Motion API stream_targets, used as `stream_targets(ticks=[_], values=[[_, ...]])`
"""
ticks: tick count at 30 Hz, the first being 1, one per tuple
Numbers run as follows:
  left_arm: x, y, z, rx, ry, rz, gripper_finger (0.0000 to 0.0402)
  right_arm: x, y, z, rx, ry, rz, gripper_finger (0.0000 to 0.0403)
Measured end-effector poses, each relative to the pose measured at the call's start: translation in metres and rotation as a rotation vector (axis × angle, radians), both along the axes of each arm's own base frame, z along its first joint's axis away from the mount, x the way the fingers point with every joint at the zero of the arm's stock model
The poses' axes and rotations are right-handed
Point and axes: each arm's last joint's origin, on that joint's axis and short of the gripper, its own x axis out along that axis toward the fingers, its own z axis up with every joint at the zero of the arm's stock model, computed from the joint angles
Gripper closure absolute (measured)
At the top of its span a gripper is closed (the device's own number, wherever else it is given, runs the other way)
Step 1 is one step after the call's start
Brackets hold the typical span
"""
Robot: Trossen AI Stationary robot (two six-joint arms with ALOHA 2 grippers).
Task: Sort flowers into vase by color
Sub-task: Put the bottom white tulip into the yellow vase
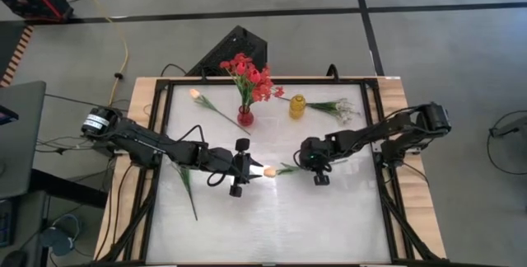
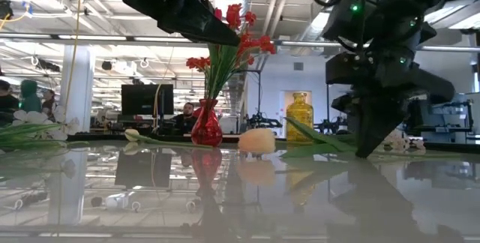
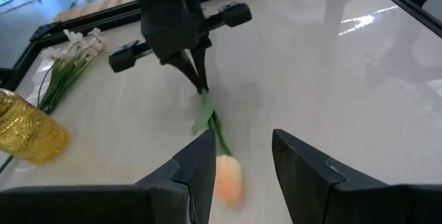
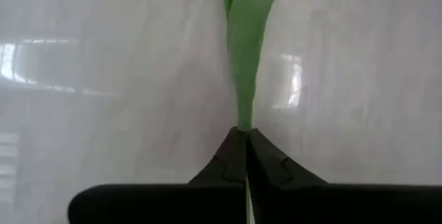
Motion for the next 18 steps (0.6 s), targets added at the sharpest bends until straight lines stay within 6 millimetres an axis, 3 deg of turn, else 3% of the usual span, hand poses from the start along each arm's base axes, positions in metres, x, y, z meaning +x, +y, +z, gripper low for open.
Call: stream_targets(ticks=[3, 8, 13, 18], values=[[0.0, 0.0, 0.0, 0.0, 0.004, 0.0, 0.0269, -0.005, 0.005, 0.014, 0.054, -0.053, 0.031, 0.0377], [-0.001, 0.0, -0.002, -0.004, 0.025, 0.004, 0.0269, -0.009, 0.009, 0.055, 0.119, -0.295, 0.131, 0.0381], [-0.002, 0.0, -0.004, -0.006, 0.041, 0.006, 0.0269, -0.022, 0.006, 0.106, 0.101, -0.632, 0.237, 0.0381], [-0.002, 0.0, -0.003, -0.002, 0.037, 0.004, 0.0269, -0.037, -0.014, 0.156, -0.033, -1.02, 0.251, 0.0381]])
